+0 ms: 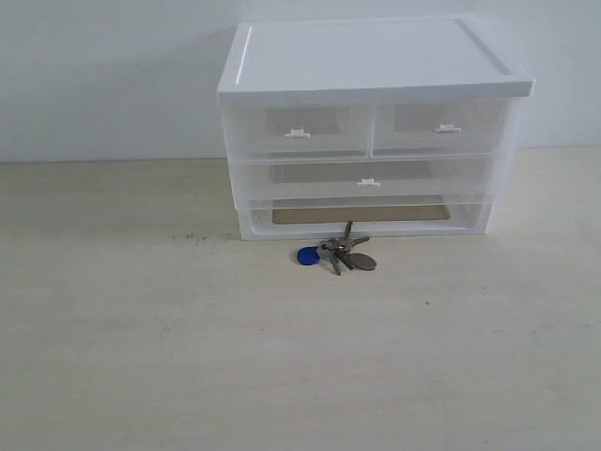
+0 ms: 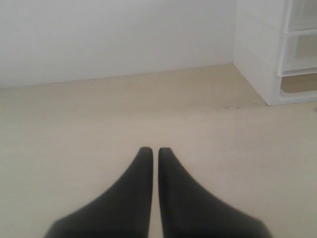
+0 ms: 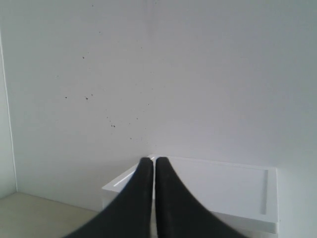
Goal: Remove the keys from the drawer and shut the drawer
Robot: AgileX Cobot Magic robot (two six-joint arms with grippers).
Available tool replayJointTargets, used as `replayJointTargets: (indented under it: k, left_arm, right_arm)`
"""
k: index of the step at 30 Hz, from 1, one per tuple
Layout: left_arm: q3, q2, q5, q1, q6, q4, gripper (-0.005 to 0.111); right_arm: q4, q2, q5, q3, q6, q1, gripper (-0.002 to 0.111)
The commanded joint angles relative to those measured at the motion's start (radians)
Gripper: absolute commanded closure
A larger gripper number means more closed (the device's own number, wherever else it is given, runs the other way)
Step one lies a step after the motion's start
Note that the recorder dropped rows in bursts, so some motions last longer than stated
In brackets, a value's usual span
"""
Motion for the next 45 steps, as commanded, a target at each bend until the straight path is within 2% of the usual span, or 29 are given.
replayJointTargets:
  k: [1,8,45]
  left_arm:
    - [0.004,-0.003,0.001,0.003,0.008,0.004,0.102]
    - [0.004,-0.003,0.002,0.043,0.008,0.004,0.102]
    - [0.004,-0.003,0.002,0.043,0.008,0.004,0.102]
  right_arm:
    - [-0.003,-0.007,-0.001,0.001,-0.002,0.005,0.108]
    - [-0.003,-0.007,-0.001,0.001,0.001,0.005,0.108]
    - [0.031,-0.007,-0.017,0.001,0.04,0.005,0.108]
